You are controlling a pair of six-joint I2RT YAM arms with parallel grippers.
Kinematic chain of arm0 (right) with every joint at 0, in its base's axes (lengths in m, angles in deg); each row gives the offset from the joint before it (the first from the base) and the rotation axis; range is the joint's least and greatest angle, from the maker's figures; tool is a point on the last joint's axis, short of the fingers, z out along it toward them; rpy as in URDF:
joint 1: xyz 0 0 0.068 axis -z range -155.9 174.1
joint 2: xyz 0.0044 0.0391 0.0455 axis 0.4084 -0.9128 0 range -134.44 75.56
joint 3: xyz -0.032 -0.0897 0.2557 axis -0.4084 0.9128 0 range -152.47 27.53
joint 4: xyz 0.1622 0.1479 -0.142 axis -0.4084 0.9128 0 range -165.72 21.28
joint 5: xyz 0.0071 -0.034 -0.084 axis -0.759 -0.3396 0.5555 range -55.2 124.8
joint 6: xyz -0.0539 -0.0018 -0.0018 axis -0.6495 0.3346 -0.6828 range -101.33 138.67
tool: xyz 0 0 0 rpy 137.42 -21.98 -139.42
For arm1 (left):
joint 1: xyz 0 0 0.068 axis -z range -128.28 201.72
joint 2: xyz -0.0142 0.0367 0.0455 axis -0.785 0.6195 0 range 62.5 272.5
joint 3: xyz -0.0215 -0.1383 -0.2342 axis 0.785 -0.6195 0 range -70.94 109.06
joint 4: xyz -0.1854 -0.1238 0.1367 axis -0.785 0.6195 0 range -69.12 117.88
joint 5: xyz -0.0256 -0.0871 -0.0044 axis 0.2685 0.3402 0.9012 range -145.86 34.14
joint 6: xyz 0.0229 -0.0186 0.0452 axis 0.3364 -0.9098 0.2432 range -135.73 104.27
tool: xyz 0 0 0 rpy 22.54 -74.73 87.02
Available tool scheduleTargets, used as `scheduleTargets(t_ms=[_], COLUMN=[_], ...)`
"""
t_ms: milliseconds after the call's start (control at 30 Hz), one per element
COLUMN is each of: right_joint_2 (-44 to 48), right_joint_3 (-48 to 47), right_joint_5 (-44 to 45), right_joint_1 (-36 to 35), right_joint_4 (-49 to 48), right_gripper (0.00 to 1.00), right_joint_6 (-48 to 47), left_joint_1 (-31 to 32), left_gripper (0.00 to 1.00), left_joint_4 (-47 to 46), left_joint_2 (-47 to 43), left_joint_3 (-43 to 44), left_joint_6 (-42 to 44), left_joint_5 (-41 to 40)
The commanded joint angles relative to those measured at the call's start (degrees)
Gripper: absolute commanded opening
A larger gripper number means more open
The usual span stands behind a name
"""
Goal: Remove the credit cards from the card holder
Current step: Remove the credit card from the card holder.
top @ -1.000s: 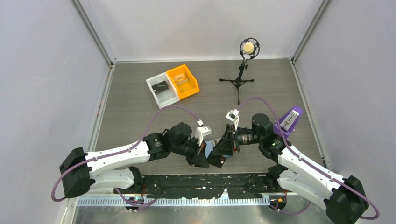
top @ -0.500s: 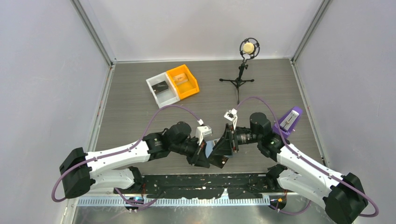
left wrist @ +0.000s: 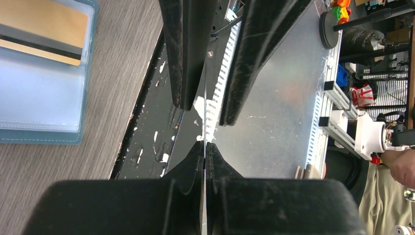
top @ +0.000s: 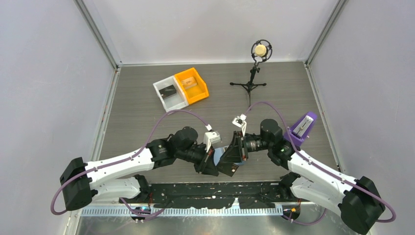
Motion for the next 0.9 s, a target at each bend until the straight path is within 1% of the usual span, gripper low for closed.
scheduleTargets(t_ms=[0, 33, 67, 100, 133, 167, 233, 267, 300, 333, 433, 467, 533, 633, 733, 867], right_joint_2=[-1.9, -2.1, -1.8, -1.6, -1.2, -0.9, -0.1, 0.5, 0.8, 1.5, 2.4, 2.5, 2.1, 1.2, 0.6, 0.4], right_joint_3=[0.0, 0.0, 0.1, 0.1, 0.2, 0.2, 0.2, 0.3, 0.4, 0.7, 2.3, 3.2, 3.8, 4.8, 6.2, 7.8], right_joint_5=[-1.0, -0.6, -0.4, 0.2, 0.9, 1.6, 4.5, 7.3, 9.0, 13.1, 20.8, 24.0, 27.7, 31.3, 36.6, 41.9], right_joint_1=[-1.1, -1.2, -1.3, -1.3, -1.3, -1.3, -1.3, -1.3, -1.3, -1.3, -1.3, -1.2, -1.3, -1.3, -1.3, -1.4], right_joint_4=[-5.8, -5.8, -5.8, -5.8, -5.8, -5.8, -7.1, -7.9, -9.9, -12.0, -18.1, -20.4, -22.4, -25.7, -30.6, -33.6], right_gripper=[0.27, 0.21, 0.16, 0.09, 0.07, 0.06, 0.05, 0.05, 0.05, 0.05, 0.05, 0.05, 0.05, 0.05, 0.05, 0.05], right_joint_6=[2.4, 2.5, 2.5, 2.6, 2.8, 3.1, 5.3, 7.8, 9.2, 12.2, 20.6, 21.7, 24.4, 28.2, 31.5, 34.9], left_joint_1=[-0.3, -0.4, -0.5, -0.7, -1.0, -1.5, -2.6, -3.4, -4.3, -5.5, -7.0, -7.2, -7.6, -7.7, -7.7, -7.7], left_gripper=[0.0, 0.0, 0.0, 0.0, 0.0, 0.03, 0.15, 0.23, 0.32, 0.38, 0.49, 0.54, 0.64, 0.67, 0.68, 0.69], left_joint_4=[-0.4, -0.3, -0.1, 0.3, 0.6, 1.0, 1.3, 1.3, 1.2, 1.1, 2.2, 1.4, -1.4, -2.2, -2.6, -8.3], left_joint_2=[-0.6, -0.2, -0.1, 0.1, 0.2, 0.1, -1.1, -2.3, -3.6, -5.2, -10.4, -12.0, -14.6, -15.5, -15.5, -16.4], left_joint_3=[2.2, 2.3, 2.4, 2.4, 2.5, 2.5, 2.2, 1.8, 1.4, 0.9, -0.7, -1.6, -3.2, -3.0, -2.6, -4.6], left_joint_6=[1.4, 1.6, 1.7, 1.7, 1.6, 1.4, 0.9, 0.4, 0.1, -0.3, -0.5, -0.6, -1.5, -3.0, -4.1, -6.6], left_joint_5=[2.3, 2.4, 2.3, 2.2, 1.9, 1.3, -0.6, -2.1, -3.7, -5.5, -13.3, -14.4, -14.1, -13.3, -13.3, -13.9])
